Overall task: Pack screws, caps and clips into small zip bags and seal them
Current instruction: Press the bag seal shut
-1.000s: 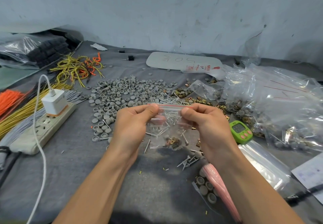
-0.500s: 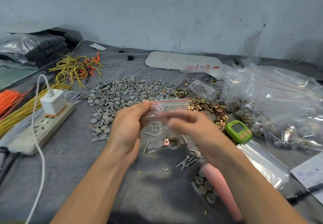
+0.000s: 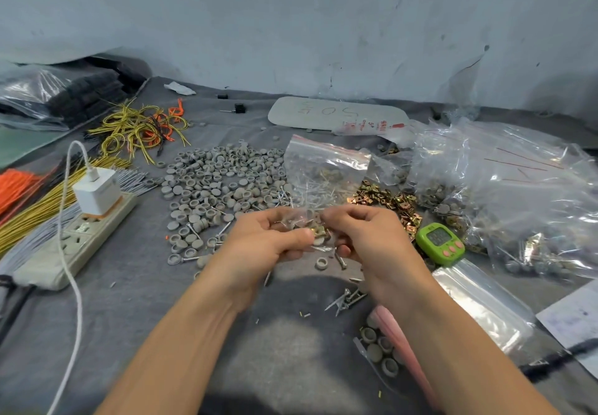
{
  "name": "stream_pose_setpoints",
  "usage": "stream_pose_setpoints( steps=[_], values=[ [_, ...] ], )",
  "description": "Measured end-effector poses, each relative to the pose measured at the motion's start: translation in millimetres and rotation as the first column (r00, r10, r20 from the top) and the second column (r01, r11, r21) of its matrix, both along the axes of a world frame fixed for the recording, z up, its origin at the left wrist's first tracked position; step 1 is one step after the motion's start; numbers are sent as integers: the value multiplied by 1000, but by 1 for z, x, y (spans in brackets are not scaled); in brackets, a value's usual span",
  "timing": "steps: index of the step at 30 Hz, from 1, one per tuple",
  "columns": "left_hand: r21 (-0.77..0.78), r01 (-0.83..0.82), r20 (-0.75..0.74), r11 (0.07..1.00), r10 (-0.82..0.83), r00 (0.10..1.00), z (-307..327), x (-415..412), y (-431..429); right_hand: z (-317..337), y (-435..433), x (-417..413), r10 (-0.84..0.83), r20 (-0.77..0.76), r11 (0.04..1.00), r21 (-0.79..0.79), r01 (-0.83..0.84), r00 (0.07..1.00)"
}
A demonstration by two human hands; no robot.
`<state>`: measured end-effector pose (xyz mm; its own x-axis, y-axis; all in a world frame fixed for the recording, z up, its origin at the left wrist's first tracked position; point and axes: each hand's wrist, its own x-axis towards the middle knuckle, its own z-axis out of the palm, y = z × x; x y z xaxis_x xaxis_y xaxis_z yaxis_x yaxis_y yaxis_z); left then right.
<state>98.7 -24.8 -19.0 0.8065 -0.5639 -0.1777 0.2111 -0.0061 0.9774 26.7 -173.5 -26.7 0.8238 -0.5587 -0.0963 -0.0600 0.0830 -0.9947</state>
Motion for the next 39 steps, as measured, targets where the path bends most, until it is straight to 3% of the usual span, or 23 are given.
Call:
stream_pose_setpoints(
  steps=[4, 6, 9, 14, 17, 22, 25, 29, 35, 39],
  values=[
    [2, -31, -27, 1000, 31, 999, 3, -1, -2, 4, -6, -4, 78, 2, 983, 167, -77, 997],
    [39, -41, 2, 998, 41, 999, 3, -3, -4, 3, -6, -7, 178, -24, 978, 114, -174, 984],
    [50, -16, 10, 999, 16, 1000, 0, -5, -6, 3, -6, -9, 154, 12, 988, 26, -154, 988],
    [-51, 16, -147, 999, -23, 989, 1, -4, -5, 2, -15, -11, 128, 79, 984, 115, -137, 989],
    [-57, 28, -196, 998, -39, 980, 0, -1, -5, 0, -17, -12, 112, 62, 990, 77, -117, 992],
    [22, 114, -52, 993, -113, 992, -1, -5, -10, 0, -19, -13, 101, 67, 993, 51, -105, 993],
    [-20, 46, -50, 999, -47, 998, 0, -6, -15, 1, -21, -14, 113, 64, 986, 114, -120, 991],
    [13, -12, 23, 1000, 12, 1000, 4, -9, -27, 1, -20, -18, 227, 24, 973, 41, -228, 974],
    [-27, 2, 48, 1000, -1, 999, 10, -22, -59, 4, -36, -31, -10, 68, 999, 41, 7, 998],
    [18, 23, 114, 1000, -25, 993, 15, -38, -89, 5, -58, -49, -145, 32, 983, -110, 147, 989]
  ],
)
